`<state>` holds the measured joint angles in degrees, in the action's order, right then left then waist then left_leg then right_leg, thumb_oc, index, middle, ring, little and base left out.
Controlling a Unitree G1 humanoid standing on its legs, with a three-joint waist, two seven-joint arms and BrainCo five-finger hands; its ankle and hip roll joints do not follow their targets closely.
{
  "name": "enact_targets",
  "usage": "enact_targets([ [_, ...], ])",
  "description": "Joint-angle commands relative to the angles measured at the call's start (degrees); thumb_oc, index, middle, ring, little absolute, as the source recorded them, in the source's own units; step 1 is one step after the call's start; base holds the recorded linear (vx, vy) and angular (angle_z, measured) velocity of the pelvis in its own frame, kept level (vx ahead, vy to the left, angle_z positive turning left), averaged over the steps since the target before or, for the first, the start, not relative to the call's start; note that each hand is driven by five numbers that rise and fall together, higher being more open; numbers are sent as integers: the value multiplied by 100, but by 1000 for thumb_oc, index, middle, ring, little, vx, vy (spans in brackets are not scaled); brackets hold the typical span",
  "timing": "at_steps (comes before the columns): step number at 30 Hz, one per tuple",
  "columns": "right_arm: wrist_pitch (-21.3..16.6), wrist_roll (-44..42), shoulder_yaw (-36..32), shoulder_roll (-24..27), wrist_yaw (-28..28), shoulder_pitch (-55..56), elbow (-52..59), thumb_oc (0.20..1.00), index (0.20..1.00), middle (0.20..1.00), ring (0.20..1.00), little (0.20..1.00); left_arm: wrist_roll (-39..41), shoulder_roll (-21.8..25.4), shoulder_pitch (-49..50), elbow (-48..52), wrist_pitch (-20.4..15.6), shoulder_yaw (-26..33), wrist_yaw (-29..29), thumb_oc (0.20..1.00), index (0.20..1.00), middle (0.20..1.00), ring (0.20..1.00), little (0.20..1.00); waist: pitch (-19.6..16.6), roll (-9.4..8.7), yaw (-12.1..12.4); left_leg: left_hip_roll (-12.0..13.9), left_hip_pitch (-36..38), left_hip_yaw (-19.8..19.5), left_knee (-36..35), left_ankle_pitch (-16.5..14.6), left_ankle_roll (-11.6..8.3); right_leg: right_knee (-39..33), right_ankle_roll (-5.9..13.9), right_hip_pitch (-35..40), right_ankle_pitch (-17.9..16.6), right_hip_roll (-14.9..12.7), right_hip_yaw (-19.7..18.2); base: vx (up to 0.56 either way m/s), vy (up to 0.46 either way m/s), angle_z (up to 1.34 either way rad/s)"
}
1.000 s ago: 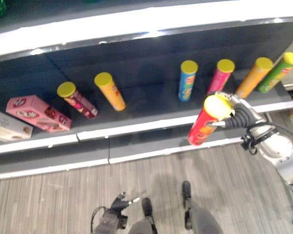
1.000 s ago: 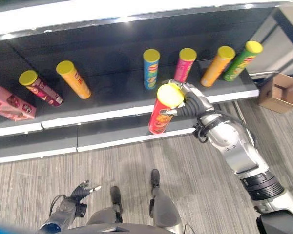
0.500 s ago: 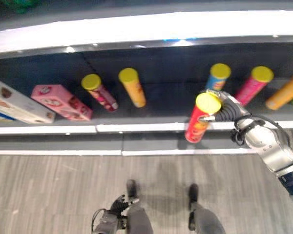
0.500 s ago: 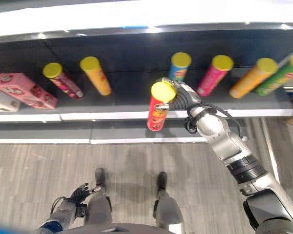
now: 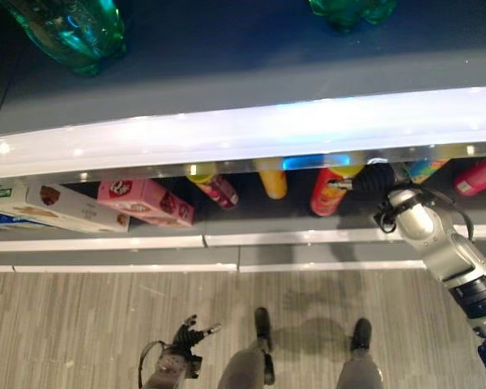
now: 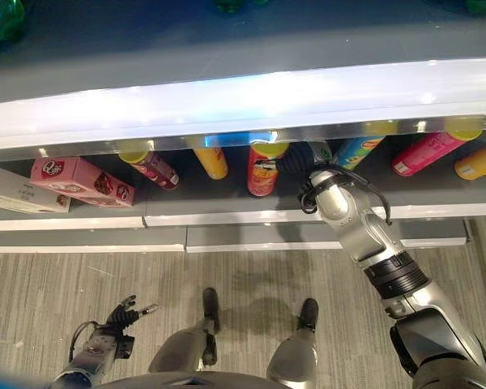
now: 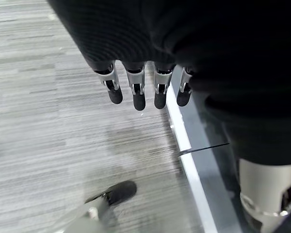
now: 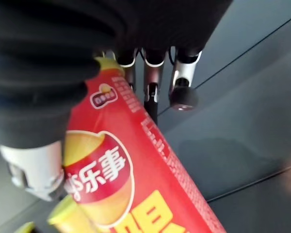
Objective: Put the goods on the table back onto the shelves and tidy them up.
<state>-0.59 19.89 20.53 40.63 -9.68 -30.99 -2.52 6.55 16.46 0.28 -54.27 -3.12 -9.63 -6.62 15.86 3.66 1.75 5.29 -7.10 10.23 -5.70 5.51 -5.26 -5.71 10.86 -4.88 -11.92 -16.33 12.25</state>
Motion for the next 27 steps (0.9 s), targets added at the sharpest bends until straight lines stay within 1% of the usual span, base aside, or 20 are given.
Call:
enact_targets([
  [1, -138, 173, -328, 119, -421, -451, 139, 200, 200, 200, 200, 200, 62, 62, -52, -203, -34, -150, -179, 1000, 1000, 1000, 1000, 1000, 33, 12, 52, 379, -377, -112, 70, -133, -490, 417, 324, -318, 891, -272, 56, 39, -19, 3],
  [2, -108, 241, -370, 169, -499, -467, 72, 200, 200, 200, 200, 200, 73, 64, -41, -171, -45, -163, -195, 1000, 1000, 1000, 1000, 1000, 93, 27, 68, 390, -424, -122, 70, -117, -497, 451, 321, -351, 900, -277, 57, 0, 0, 0],
  [4, -111, 242, -368, 170, -503, -471, 67, 200, 200, 200, 200, 200, 74, 64, -43, -171, -45, -164, -195, 1000, 1000, 1000, 1000, 1000, 91, 28, 70, 390, -429, -122, 70, -116, -497, 457, 320, -358, 903, -277, 56, 0, 0, 0],
  [9, -2, 547, -539, 208, -911, -459, -296, 200, 200, 200, 200, 200, 104, 36, 33, -21, -79, -229, -225, 1000, 1000, 1000, 1000, 1000, 192, 97, 100, 384, -498, -184, 70, -97, -492, 527, 338, -419, 897, -318, 99, 1, -5, 2],
  [10, 51, 663, -507, 151, -1074, -556, -537, 200, 200, 200, 200, 200, 115, 36, 21, 45, -113, -279, -256, 1000, 1000, 1000, 1000, 1000, 230, 134, 125, 371, -514, -201, 70, -98, -485, 551, 345, -444, 898, -339, 96, -2, -2, 4],
  [11, 46, 663, -496, 149, -1084, -570, -553, 200, 200, 200, 200, 200, 116, 35, 20, 45, -113, -276, -256, 1000, 1000, 1000, 1000, 1000, 233, 134, 123, 371, -515, -200, 70, -97, -485, 555, 345, -447, 900, -340, 94, 0, 0, 0],
  [18, 218, 829, -365, 46, -1695, -1170, -1404, 200, 200, 200, 200, 200, 229, 70, -90, 178, -232, -428, -405, 1000, 1000, 1000, 1000, 1000, 357, 287, 219, 327, -608, -287, 70, -54, -484, 665, 340, -548, 931, -381, 97, -3, -3, 2],
  [20, 210, 824, -348, 44, -1708, -1194, -1429, 200, 200, 200, 200, 200, 229, 67, -95, 176, -232, -424, -406, 1000, 1000, 1000, 1000, 1000, 361, 289, 212, 328, -611, -291, 70, -53, -485, 666, 340, -549, 931, -381, 100, 5, -4, 8],
  [21, 251, 828, -352, 21, -1831, -1276, -1568, 200, 200, 200, 200, 200, 230, 77, -107, 185, -258, -452, -447, 1000, 1000, 1000, 1000, 1000, 376, 320, 241, 317, -641, -318, 70, -47, -486, 661, 347, -556, 916, -399, 118, 7, -11, 6],
  [27, 344, 924, -316, 51, -2132, -1604, -1891, 200, 200, 200, 200, 200, 220, 55, -188, 155, -296, -583, -504, 1000, 1000, 1000, 1000, 1000, 397, 353, 303, 288, -734, -377, 70, -34, -487, 630, 364, -587, 877, -418, 169, 5, -2, 2],
])
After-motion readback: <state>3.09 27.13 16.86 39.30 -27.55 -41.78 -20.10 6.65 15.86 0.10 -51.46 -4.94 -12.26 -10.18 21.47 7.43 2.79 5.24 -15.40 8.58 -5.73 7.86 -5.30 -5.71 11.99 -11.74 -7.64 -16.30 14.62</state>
